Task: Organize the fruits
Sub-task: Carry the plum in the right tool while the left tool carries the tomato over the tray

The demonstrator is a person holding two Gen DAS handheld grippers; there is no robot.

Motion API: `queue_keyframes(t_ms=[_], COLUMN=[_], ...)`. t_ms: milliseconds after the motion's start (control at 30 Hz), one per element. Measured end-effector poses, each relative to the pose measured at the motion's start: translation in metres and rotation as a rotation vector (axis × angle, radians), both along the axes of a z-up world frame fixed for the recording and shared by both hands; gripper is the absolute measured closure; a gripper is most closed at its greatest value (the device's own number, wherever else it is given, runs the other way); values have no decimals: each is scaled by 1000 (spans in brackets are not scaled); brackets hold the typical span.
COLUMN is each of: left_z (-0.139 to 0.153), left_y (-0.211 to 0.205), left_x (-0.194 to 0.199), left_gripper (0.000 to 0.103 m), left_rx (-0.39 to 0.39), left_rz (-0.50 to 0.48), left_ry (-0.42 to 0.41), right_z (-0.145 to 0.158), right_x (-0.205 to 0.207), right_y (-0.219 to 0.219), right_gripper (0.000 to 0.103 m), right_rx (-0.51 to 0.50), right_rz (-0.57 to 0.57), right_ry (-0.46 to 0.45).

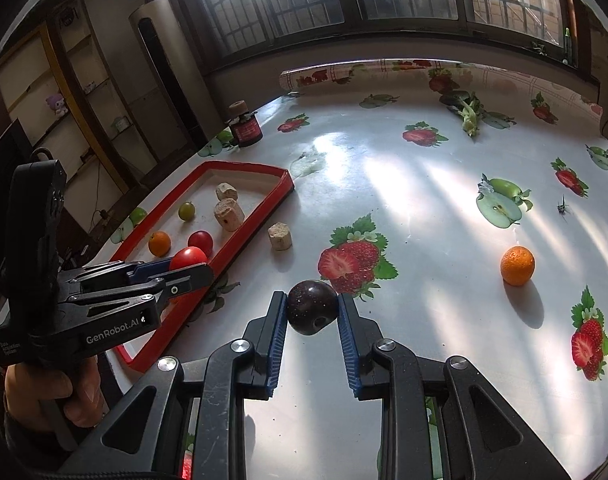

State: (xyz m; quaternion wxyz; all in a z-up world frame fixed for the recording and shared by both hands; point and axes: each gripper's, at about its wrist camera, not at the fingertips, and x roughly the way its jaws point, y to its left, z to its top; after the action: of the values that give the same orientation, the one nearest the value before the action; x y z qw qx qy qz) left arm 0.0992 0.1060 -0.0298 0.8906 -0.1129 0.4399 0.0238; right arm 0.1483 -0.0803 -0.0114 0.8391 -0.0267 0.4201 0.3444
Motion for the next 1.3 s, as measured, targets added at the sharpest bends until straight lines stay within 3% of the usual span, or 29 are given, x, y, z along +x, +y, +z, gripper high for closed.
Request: queue_keyframes(t_ms=[767,1300], left_z=[-9,-14], left_y=[66,126], left_x=[-28,-33], left_gripper=[76,76], left_rx=[-54,-77], left_rz=[128,249], left_ry=[-10,-2], right_z=[-3,-12], right_x=[-16,2], right_y=[78,124], right_gripper=[77,77], right_rx=[-38,-46], right_rz=[132,172], right_ry=[-2,11])
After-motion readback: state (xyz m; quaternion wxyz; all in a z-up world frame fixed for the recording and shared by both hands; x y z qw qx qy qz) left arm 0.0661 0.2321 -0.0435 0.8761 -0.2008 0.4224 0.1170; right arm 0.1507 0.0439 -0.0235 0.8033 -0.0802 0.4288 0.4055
